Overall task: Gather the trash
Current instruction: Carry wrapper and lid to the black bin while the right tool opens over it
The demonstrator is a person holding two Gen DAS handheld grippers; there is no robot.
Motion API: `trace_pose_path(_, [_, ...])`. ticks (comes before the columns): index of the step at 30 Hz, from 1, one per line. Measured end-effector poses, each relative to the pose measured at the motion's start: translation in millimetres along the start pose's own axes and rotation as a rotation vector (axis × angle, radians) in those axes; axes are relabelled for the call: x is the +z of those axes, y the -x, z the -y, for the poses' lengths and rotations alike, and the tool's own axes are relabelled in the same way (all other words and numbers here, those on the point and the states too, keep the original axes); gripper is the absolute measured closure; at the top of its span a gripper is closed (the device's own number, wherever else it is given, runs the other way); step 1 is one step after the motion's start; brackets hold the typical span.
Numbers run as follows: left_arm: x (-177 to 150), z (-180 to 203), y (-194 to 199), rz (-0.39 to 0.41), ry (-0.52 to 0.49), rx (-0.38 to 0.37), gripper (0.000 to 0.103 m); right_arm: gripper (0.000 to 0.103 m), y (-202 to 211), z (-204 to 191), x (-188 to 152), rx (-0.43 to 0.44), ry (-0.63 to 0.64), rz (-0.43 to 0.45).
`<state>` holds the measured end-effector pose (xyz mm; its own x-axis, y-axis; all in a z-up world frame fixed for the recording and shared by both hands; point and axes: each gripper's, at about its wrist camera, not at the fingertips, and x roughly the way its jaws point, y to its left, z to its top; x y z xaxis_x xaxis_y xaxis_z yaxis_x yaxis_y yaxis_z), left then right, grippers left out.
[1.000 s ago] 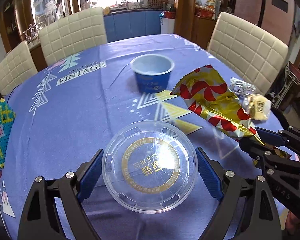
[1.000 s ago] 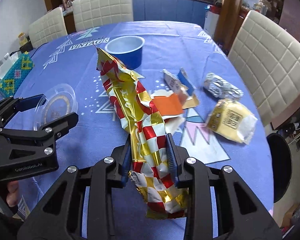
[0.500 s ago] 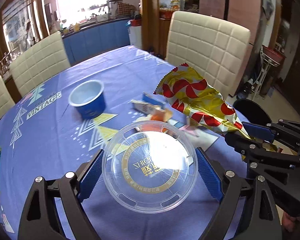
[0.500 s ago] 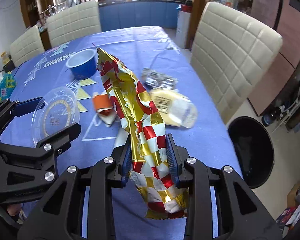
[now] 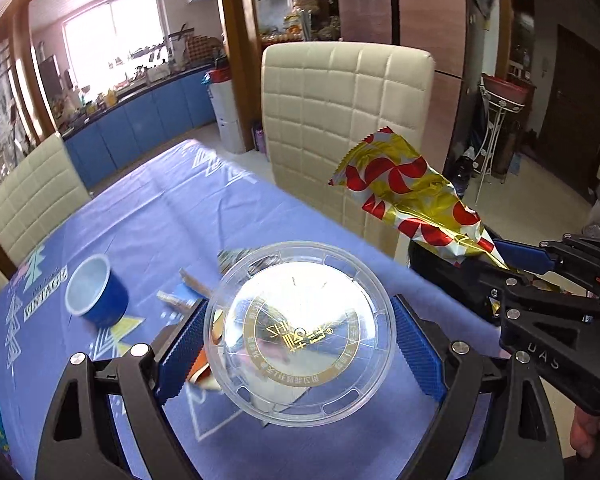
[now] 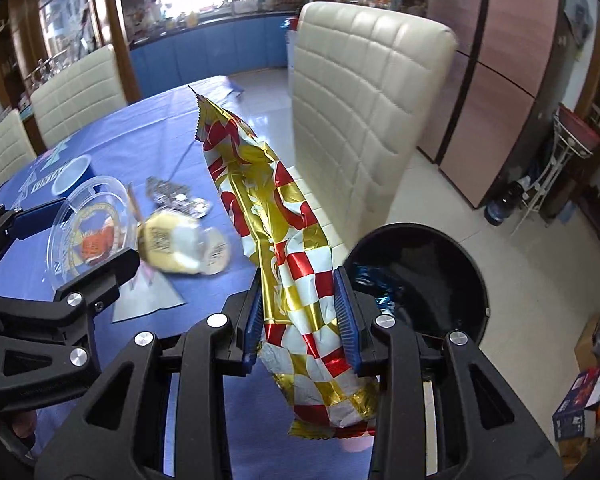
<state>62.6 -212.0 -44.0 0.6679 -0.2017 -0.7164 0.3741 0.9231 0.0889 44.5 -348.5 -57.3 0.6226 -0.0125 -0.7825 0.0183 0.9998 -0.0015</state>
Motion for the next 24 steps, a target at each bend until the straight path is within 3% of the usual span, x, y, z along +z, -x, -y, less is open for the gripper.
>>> trace_pose_path(5, [22,25,-10,0.022,-0.028,-0.027,0.017,0.067,1,40,7,-0.055,-0.053,0.025])
trace_pose_path(10, [35,44,-21,0.026,-0.069,-0.048,0.017,0.051,-1,72,12,-0.112,-0.111,0.052])
trace_pose_path(24, [58,73,-45,0.022,-0.124,-0.101,0.017,0.046,-11,116,21,-0.184,-0.188,0.071])
